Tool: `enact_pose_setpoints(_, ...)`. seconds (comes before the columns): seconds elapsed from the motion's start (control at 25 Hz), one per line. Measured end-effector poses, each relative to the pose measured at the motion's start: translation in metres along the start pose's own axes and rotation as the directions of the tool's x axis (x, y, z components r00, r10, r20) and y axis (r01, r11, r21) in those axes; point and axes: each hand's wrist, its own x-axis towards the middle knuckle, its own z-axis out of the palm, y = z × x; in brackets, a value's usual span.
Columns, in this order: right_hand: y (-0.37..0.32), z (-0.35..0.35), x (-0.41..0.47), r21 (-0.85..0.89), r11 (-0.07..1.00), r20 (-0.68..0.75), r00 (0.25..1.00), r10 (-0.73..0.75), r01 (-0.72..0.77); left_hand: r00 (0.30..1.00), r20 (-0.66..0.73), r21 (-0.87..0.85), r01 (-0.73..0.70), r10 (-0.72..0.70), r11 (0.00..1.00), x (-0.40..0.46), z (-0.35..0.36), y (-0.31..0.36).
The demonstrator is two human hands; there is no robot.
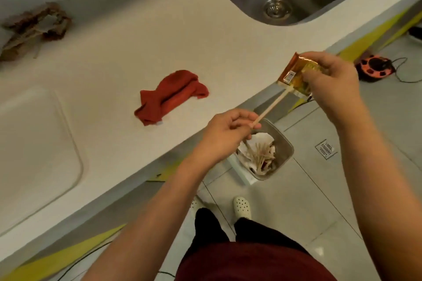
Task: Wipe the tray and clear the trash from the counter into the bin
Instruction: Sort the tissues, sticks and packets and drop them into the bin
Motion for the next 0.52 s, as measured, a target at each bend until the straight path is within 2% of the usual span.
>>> enact_pose_setpoints(0.08, 0.047, -0.019, -0.003, -0.010, 0.995, -0.039, 0.994, 0.100, -0.100, 0.992, 0.081, 0.067, 0.092, -0.097, 0.994, 0.010, 0.035, -0.026)
enact_pose_setpoints(0.16, 0.101, -0.027, -0.011, -0.048, 0.973, -0.050, 0.974, 0.221, -0.224, 0.965, 0.106, 0.111, 0.228, -0.239, 0.967, 0.022, 0.061, -0.061)
enact_pose_setpoints(0.24, 0.156, -0.024, -0.025, -0.124, 0.915, -0.004, 0.922, 0.388, -0.385, 0.897, 0.084, 0.163, 0.416, -0.433, 0.894, 0.030, 0.077, -0.098)
enact_pose_setpoints(0.32, 0.204, -0.017, -0.042, -0.186, 0.817, 0.057, 0.824, 0.563, -0.546, 0.800, 0.065, 0.197, 0.576, -0.597, 0.793, 0.034, 0.086, -0.129)
enact_pose_setpoints(0.4, 0.234, -0.008, -0.053, -0.191, 0.763, 0.101, 0.761, 0.641, -0.617, 0.742, 0.058, 0.216, 0.644, -0.668, 0.734, 0.036, 0.090, -0.146)
enact_pose_setpoints(0.52, 0.244, 0.002, -0.050, -0.223, 0.757, 0.102, 0.758, 0.644, -0.614, 0.730, 0.018, 0.170, 0.671, -0.684, 0.721, 0.048, 0.093, -0.150)
